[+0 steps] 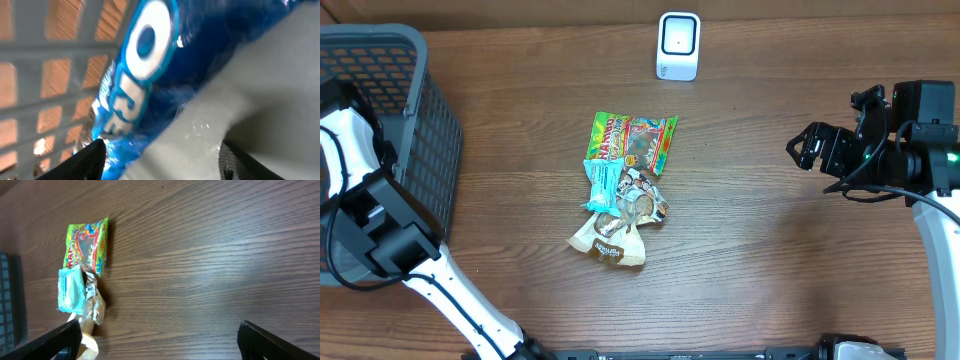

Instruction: Scan the item barcode

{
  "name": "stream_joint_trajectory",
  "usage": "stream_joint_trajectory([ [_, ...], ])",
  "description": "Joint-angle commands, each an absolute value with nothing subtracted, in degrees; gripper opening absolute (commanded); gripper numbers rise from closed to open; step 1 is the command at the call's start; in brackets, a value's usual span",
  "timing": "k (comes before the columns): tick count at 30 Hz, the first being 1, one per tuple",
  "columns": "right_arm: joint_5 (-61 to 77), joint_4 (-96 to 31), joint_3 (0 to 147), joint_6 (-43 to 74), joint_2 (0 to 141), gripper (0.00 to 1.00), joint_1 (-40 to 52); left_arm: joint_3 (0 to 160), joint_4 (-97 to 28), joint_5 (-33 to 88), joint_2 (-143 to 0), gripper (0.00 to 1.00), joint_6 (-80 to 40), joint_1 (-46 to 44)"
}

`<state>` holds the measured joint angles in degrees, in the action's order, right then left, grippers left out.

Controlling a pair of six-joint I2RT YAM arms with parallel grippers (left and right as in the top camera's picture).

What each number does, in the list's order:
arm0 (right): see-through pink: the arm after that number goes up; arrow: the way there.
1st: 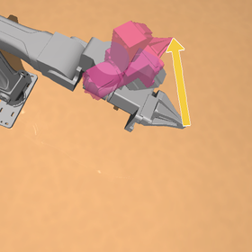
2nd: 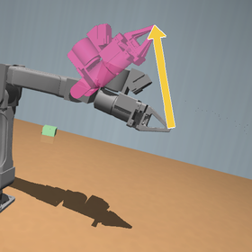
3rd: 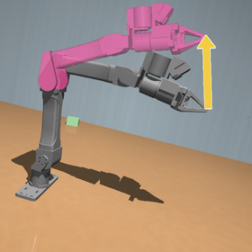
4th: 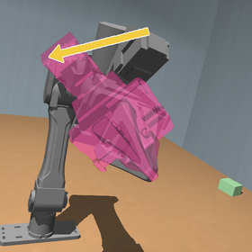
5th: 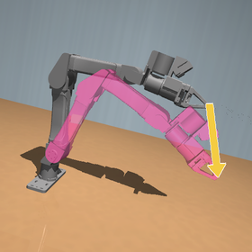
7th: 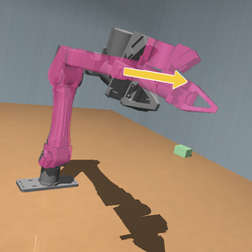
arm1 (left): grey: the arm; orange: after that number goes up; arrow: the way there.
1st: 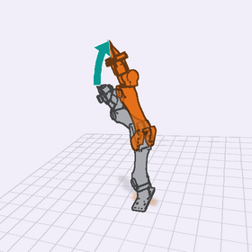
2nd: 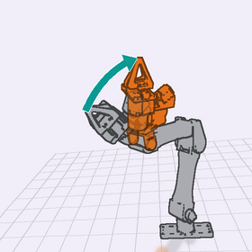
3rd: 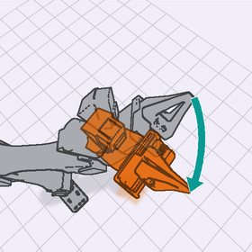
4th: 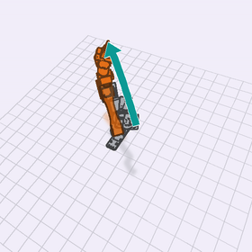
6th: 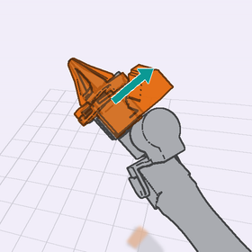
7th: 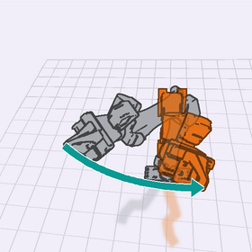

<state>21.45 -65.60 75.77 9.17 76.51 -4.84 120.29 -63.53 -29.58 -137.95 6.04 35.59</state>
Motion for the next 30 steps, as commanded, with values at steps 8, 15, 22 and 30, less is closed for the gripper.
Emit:
stream_joint_trajectory([
  [8,20.64,-65.84,77.21,8.99,76.64,1.0,-4.56,121.6,-55.07,-30.09,-141.75,1.0,11.81,36.25],
  [15,20.64,-66.37,77.21,8.99,76.64,1.0,-4.56,120.86,-53.76,-20.14,-145.1,0.96,11.77,36.45],
  [22,20.64,-66.35,77.23,9.02,76.64,1.0,-4.56,120.86,-57.87,-18.31,-151.44,0.77,11.55,36.4],
  [30,20.67,-66.35,77.21,9.21,76.64,1.0,-4.56,120.86,-60.88,-17.54,-154.41,0.05,6.04,36.38],
])
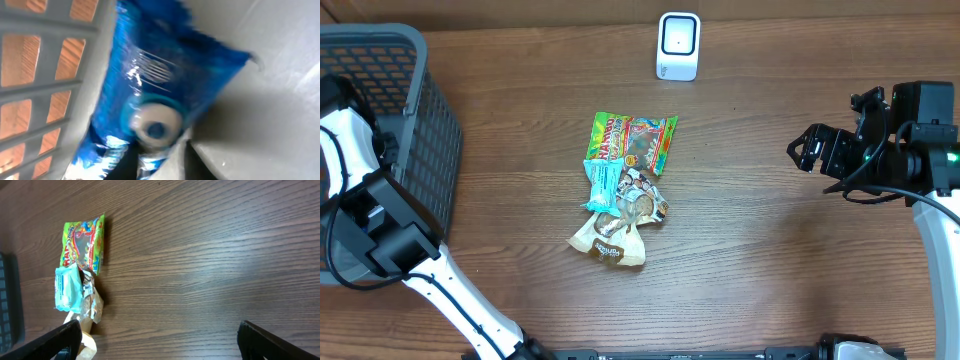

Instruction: Scan the item barcode

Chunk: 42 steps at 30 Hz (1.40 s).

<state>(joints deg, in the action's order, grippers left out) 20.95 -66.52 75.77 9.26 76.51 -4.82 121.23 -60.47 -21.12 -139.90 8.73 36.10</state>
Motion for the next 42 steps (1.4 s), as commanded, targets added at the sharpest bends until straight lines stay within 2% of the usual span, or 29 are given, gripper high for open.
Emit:
stream_joint_trajectory([
  [1,20.64,-66.35,77.21,9.21,76.64,1.0,-4.56,120.86,-60.9,-17.39,-154.39,0.04,5.58,36.38],
  [9,20.64,-65.89,77.21,9.19,76.64,1.0,-4.56,120.92,-64.14,-15.22,-154.39,0.04,4.21,34.74],
  [14,20.64,-65.39,77.21,9.19,76.64,1.0,-4.56,122.1,-66.35,-9.5,-153.93,0.04,3.97,32.45],
  [18,20.64,-65.25,77.23,9.19,76.64,1.0,-4.56,127.76,-69.78,-1.32,-153.86,0.04,3.42,30.92],
  [21,20.64,-65.28,77.23,9.19,76.64,1.0,-4.56,133.62,-72.58,-0.47,-153.86,0.04,2.35,30.26],
  [22,20.64,-65.28,77.21,9.19,76.64,1.0,-4.56,135.39,-73.43,-0.8,-153.86,0.07,2.37,30.17],
  [23,20.64,-65.25,77.21,9.19,76.64,1.0,-4.56,137.67,-74.37,-2.0,-153.86,0.18,2.35,30.09],
  [26,20.64,-65.25,77.21,9.17,76.64,1.0,-4.56,143.0,-76.18,-7.33,-153.86,0.63,2.37,30.06],
  [27,20.64,-65.25,77.23,9.17,76.64,1.0,-4.56,144.31,-76.42,-9.45,-153.86,0.74,2.37,30.09],
  [29,20.64,-65.28,77.21,9.17,76.64,1.0,-4.56,145.86,-76.42,-13.02,-153.86,0.86,2.42,30.2],
  [33,20.64,-65.3,77.21,9.19,76.64,1.0,-4.56,145.97,-75.44,-14.85,-153.99,0.89,2.55,31.0],
  [38,20.64,-65.25,77.21,9.19,76.64,1.0,-4.56,146.1,-74.48,-15.25,-153.95,0.81,1.67,31.11],
  [42,20.64,-65.23,77.21,9.19,76.64,1.0,-4.56,146.19,-74.35,-14.59,-153.23,0.8,1.04,31.09],
])
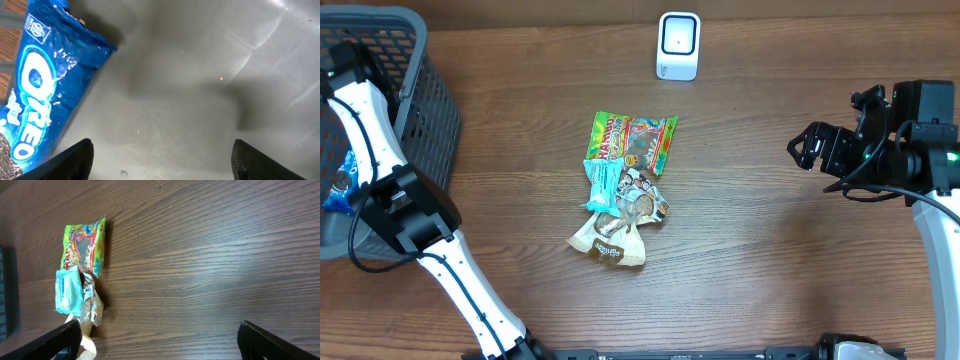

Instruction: Scan the item barcode

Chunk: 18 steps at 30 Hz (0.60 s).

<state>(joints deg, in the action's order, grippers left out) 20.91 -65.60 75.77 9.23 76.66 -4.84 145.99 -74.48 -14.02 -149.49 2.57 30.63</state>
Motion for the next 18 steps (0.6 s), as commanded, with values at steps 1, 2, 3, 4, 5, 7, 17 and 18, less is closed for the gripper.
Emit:
stream_joint_trajectory([
  [1,20.64,-65.23,77.23,9.19,76.64,1.0,-4.56,146.21,-74.39,-14.04,-152.79,0.8,1.06,31.09],
  [2,20.64,-65.21,77.23,9.19,76.64,1.0,-4.56,146.21,-74.43,-13.45,-151.52,0.8,1.04,31.09],
  [3,20.64,-65.21,77.23,9.19,76.64,1.0,-4.56,146.21,-74.41,-13.15,-150.39,0.8,1.02,31.09],
  [4,20.64,-65.21,77.21,9.19,76.64,1.0,-4.56,146.21,-74.41,-12.73,-149.01,0.8,1.02,31.09],
  [5,20.64,-65.21,77.21,9.19,76.64,1.0,-4.56,146.21,-74.39,-12.14,-147.3,0.79,0.99,31.11],
  [7,20.67,-65.21,77.21,9.19,76.64,1.0,-4.56,146.21,-74.46,-11.33,-142.61,0.8,0.03,31.27],
  [17,20.67,-64.9,77.21,9.15,76.64,1.0,-4.56,146.21,-75.96,-10.48,-126.82,0.85,-0.43,32.86],
  [18,20.67,-64.86,77.21,9.15,76.64,1.0,-4.56,146.21,-75.92,-10.48,-126.28,0.86,-0.43,33.61],
])
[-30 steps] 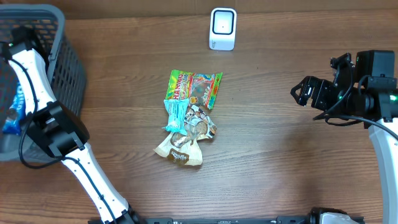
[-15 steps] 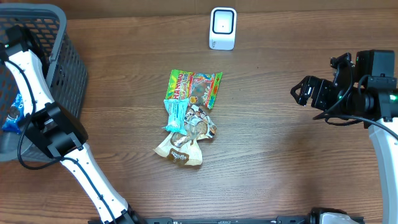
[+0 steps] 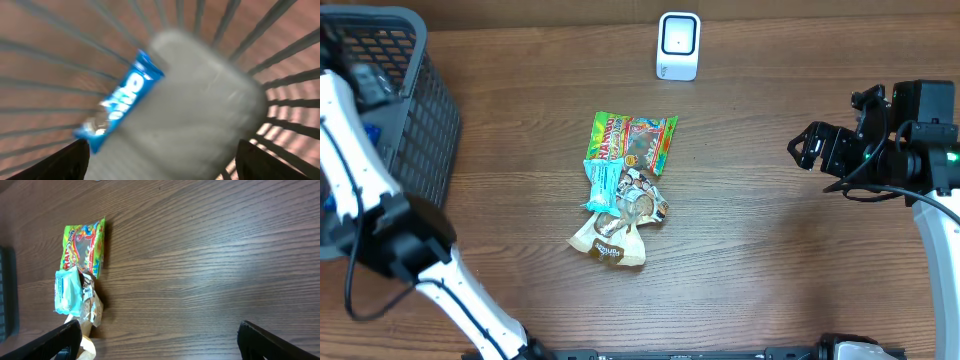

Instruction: Scan the item barcode

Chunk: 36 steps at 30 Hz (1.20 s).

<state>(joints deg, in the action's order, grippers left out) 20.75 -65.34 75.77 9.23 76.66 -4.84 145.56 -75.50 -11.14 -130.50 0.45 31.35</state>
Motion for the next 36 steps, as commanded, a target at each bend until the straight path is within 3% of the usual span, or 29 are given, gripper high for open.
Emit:
stream_joint_trajectory([
  [1,20.67,-64.82,77.23,9.15,76.64,1.0,-4.56,146.21,-75.83,-10.55,-126.04,0.85,-0.38,34.35],
  [5,20.64,-64.79,77.23,8.95,76.64,1.0,-4.56,145.1,-73.93,-9.58,-126.61,0.82,1.87,39.0],
  [14,20.69,-64.16,77.21,9.02,76.64,1.0,-4.56,132.55,-61.04,4.58,-126.87,0.84,16.88,43.57],
  [22,20.67,-64.18,77.23,9.19,76.64,1.0,-4.56,121.32,-52.69,1.89,-126.87,0.79,27.05,43.31],
  [36,20.69,-64.38,77.23,10.11,76.64,1.0,-4.56,107.46,-34.94,-2.04,-128.03,0.91,33.5,43.7],
])
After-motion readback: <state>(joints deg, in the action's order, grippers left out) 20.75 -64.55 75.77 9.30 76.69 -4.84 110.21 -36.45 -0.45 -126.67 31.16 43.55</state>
